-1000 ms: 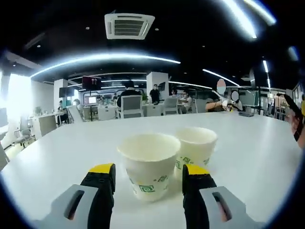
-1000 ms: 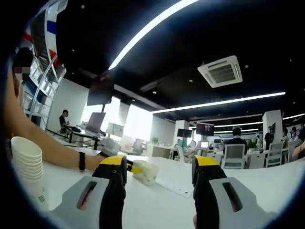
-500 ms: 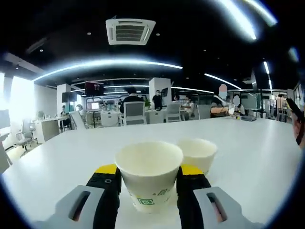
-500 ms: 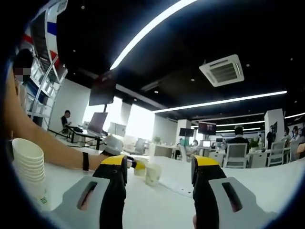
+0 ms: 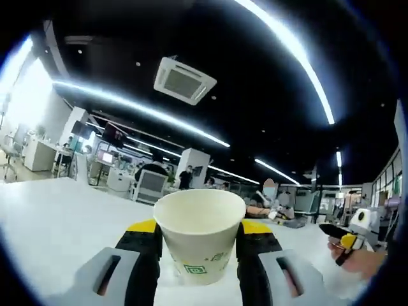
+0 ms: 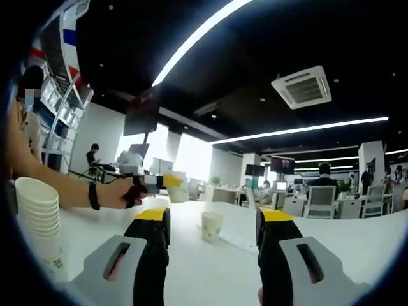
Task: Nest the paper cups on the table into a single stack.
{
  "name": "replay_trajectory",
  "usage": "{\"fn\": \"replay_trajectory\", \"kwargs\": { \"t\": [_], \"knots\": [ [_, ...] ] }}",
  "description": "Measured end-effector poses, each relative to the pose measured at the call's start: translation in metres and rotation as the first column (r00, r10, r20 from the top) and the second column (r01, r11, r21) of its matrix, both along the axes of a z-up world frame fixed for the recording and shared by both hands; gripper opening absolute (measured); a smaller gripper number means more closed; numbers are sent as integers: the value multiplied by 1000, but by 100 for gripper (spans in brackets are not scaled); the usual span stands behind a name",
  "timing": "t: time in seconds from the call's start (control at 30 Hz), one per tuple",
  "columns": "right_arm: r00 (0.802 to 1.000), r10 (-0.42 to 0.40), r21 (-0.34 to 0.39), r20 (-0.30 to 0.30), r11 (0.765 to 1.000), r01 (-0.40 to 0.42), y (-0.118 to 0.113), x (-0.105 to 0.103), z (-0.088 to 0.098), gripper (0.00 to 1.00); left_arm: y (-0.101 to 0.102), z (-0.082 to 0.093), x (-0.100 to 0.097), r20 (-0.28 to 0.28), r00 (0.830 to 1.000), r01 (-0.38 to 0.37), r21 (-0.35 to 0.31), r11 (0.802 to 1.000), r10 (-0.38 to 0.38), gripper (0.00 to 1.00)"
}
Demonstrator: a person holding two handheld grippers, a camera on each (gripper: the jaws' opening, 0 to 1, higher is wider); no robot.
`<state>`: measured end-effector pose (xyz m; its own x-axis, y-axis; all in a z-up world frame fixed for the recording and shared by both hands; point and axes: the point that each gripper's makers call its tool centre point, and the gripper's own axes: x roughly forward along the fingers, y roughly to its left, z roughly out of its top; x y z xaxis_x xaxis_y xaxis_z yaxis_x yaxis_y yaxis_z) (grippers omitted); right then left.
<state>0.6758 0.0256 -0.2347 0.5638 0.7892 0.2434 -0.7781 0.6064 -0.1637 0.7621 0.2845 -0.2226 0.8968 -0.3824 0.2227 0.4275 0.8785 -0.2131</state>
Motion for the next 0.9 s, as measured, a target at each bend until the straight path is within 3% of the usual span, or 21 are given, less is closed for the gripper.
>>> {"fn": "replay_trajectory", "kwargs": {
  "t": [0.17, 0.23, 0.27, 0.33, 0.37, 0.53, 0.6, 0.77, 0.9],
  "knots": [
    [1000, 7, 8, -5, 1000, -7, -3, 2, 1, 57, -47, 2, -36, 26, 996, 89, 37, 995, -90, 49],
    [1000, 3, 13, -4, 1000, -3, -5, 3, 2, 57, -53, 1, -35, 28, 994, 107, 48, 993, -109, 49],
    [1000, 2, 16, -6, 1000, -2, -6, 3, 2, 56, -67, 0, -48, 49, 989, 138, 60, 989, -141, 49],
    [1000, 4, 23, -9, 1000, -4, -7, 3, 3, 56, -74, -2, -59, 127, 980, 140, 106, 984, -153, 49],
    [1000, 5, 28, -12, 1000, -5, -7, 2, 3, 56, -76, -5, -63, 130, 978, 150, 105, 983, -163, 49],
    [1000, 9, 18, -13, 1000, -9, -4, 2, 0, 56, -85, -14, -69, 148, 971, 165, 136, 977, -185, 49],
    [1000, 16, 6, -16, 1000, -16, 2, 0, -4, 55, -101, -19, -71, 141, 958, 232, 127, 964, -250, 49],
    [999, 35, -25, -25, 999, -36, 12, -3, -13, 55, -128, -34, -74, 111, 943, 293, 176, 940, -314, 49],
    [999, 47, -39, -23, 998, -48, 17, -7, -15, 55, -133, -30, -79, 119, 937, 302, 197, 933, -328, 49]
  ]
}}
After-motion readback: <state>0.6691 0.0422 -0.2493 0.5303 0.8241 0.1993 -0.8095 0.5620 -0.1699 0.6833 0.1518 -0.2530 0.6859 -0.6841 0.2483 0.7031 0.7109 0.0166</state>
